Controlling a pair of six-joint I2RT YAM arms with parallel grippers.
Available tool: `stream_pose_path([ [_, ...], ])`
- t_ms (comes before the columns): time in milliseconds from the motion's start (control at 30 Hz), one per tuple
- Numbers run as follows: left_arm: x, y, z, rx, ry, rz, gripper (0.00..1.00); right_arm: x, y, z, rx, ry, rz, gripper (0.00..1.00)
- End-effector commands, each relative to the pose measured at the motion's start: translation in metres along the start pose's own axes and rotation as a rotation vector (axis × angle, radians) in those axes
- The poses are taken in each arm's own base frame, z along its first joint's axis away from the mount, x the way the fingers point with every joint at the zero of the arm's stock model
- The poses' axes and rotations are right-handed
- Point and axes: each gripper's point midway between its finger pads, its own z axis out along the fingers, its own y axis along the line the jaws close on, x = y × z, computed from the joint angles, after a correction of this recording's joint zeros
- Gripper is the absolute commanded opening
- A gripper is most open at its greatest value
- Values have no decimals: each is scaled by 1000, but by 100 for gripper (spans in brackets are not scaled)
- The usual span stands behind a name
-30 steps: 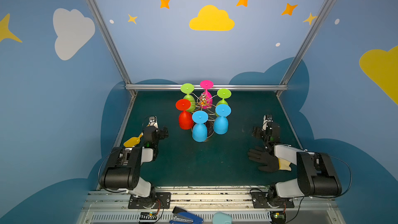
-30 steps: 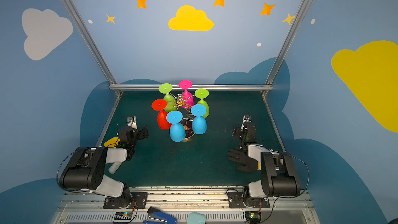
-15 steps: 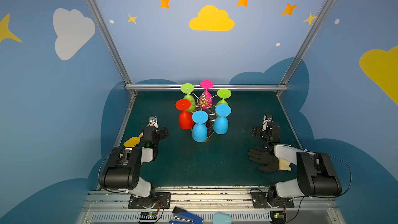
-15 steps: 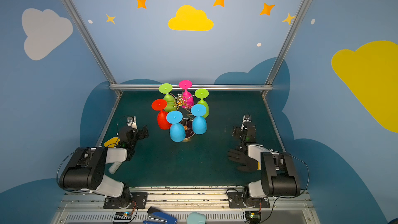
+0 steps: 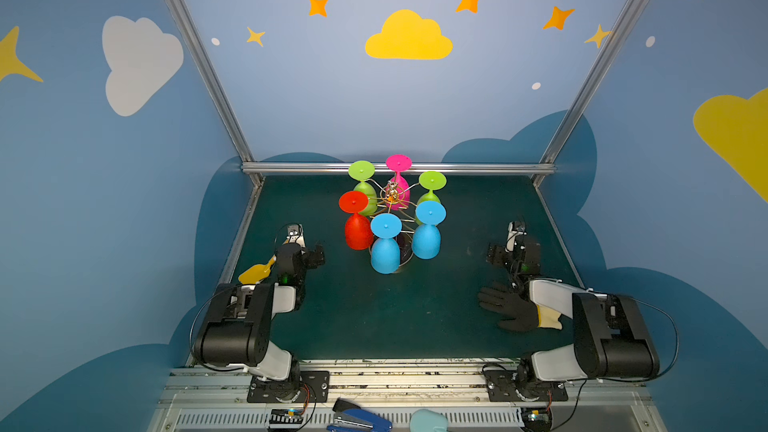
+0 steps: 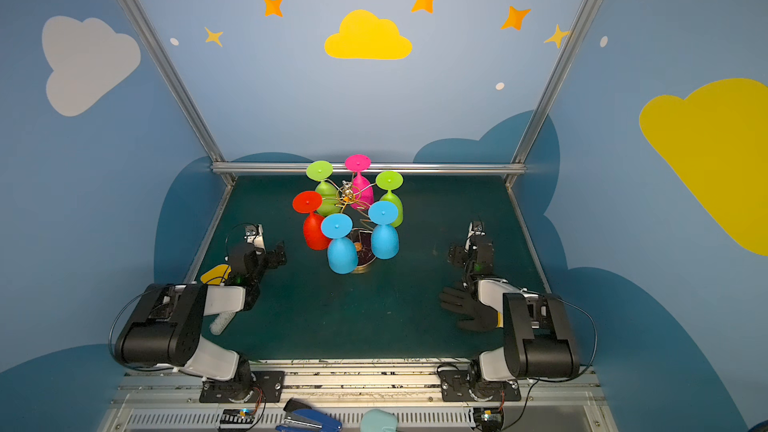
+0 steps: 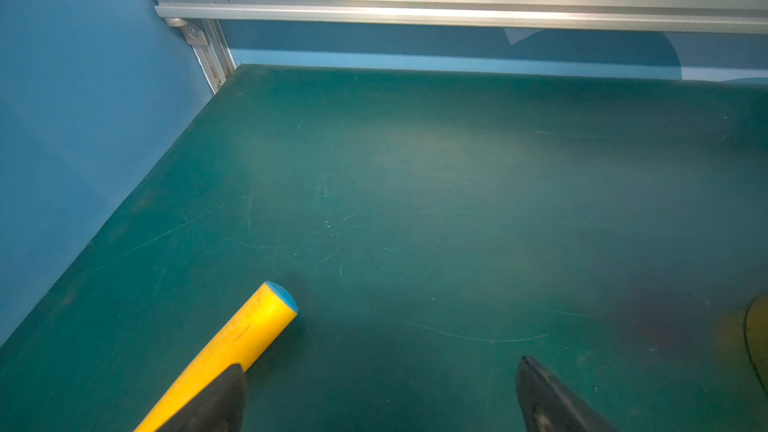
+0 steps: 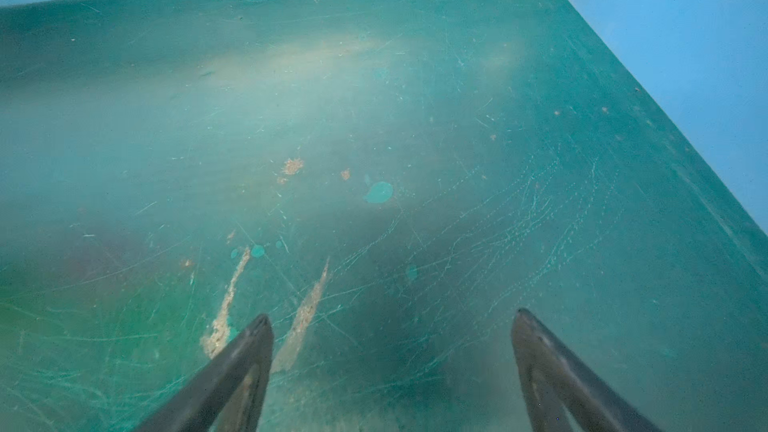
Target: Take the wine glass off the wine glass rack
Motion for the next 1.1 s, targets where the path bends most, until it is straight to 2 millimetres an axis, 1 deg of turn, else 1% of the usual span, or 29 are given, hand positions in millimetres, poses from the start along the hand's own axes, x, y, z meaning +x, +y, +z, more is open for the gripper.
stream_pose_path([
  [0, -13, -2, -8, 8, -43, 2, 100, -22, -2, -6, 17, -9, 12, 89],
  [67, -28, 0, -18, -38, -76, 23, 100, -38, -7, -19, 56, 17, 33, 88],
  [100, -37, -1, -25, -59, -86, 33, 100, -40, -13, -26, 93, 37, 72, 88],
  [133, -48, 0, -32, -76, -89, 38, 100, -57, -15, -36, 98, 28, 130, 88],
  [167, -59, 6, -40, -115, -86, -3, 100, -68, -10, -45, 63, 21, 171, 88],
  [233, -79, 18, -56, -166, -115, -167, 100, -88, 5, -61, -35, -19, 259, 88],
  [267, -89, 18, -62, -146, -147, -227, 100, -96, 10, -70, -78, -39, 319, 88],
  [300, -98, 19, -68, -139, -182, -292, 100, -101, 10, -78, -90, -56, 378, 88],
  [333, -102, 23, -76, -146, -213, -401, 100, -107, 14, -86, -136, -83, 418, 88],
  [367, -108, 25, -84, -134, -248, -487, 100, -115, 24, -96, -223, -100, 429, 88],
  [400, -112, 24, -91, -103, -269, -524, 100, -119, 33, -106, -302, -110, 432, 88],
  [433, -119, 18, -99, -49, -288, -542, 100, -124, 41, -116, -375, -122, 448, 86],
  [467, -125, 12, -107, 3, -305, -550, 100, -129, 48, -125, -431, -138, 489, 84],
  [533, -138, 4, -124, 74, -334, -553, 100, -139, 62, -143, -552, -179, 508, 77],
  [567, -144, 1, -134, 104, -351, -551, 100, -143, 69, -154, -608, -180, 513, 74],
  [633, -155, -4, -150, 154, -390, -540, 100, -150, 86, -173, -731, -158, 500, 70],
  [700, -167, -4, -166, 184, -433, -557, 100, -154, 103, -187, -833, -103, 493, 67],
  [800, -181, -5, -183, 220, -473, -570, 100, -158, 128, -204, -969, 2, 483, 65],
  [900, -192, -20, -193, 296, -459, -505, 100, -161, 150, -217, -1076, 84, 465, 64],
  [967, -196, -35, -194, 353, -402, -441, 100, -162, 161, -222, -1112, 122, 456, 63],
  [1067, -197, -54, -191, 414, -272, -360, 100, -163, 178, -228, -1158, 159, 433, 62],
])
